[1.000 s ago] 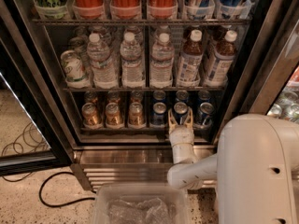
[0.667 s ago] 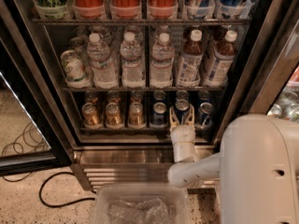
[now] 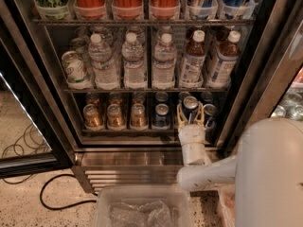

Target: Pick pepsi can from bottom shelf of fridge

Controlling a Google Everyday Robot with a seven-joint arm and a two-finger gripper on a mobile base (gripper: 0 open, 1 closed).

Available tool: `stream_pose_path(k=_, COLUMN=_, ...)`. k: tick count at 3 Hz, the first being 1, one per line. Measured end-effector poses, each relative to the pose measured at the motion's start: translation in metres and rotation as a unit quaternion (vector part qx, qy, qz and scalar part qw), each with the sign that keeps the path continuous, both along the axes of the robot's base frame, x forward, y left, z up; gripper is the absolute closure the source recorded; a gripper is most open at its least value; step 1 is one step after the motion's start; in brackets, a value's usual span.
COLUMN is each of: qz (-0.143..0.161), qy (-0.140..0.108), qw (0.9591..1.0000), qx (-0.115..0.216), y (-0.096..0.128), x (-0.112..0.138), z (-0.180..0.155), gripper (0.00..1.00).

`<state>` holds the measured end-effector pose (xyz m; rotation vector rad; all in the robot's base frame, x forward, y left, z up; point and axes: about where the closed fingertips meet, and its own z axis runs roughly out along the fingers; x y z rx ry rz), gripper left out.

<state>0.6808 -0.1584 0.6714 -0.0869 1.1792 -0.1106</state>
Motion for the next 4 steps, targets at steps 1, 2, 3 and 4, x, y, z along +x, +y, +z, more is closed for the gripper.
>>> stream_pose_path(k=1, qz=0.044, qy=-0.007, qw=0.999, qx=-0.003, y=0.003, x=-0.03, z=0.02, gripper=1.0)
stream_pose_path(k=2, qz=0.071, qy=-0.014, qw=0.9972, qx=0.015, y=0.003, x=-0.057, z=0.04, gripper=1.0)
stream_pose_path(k=3, qz=0.096, qy=-0.031, qw=0.9945, qx=0.03, y=0.004, x=-0.083, z=0.065, gripper=1.0)
stream_pose_path(k=4, qz=0.119, qy=-0.051, qw=0.9906, qx=0.043, y=0.009, x=-0.102, z=0.086, gripper=1.0)
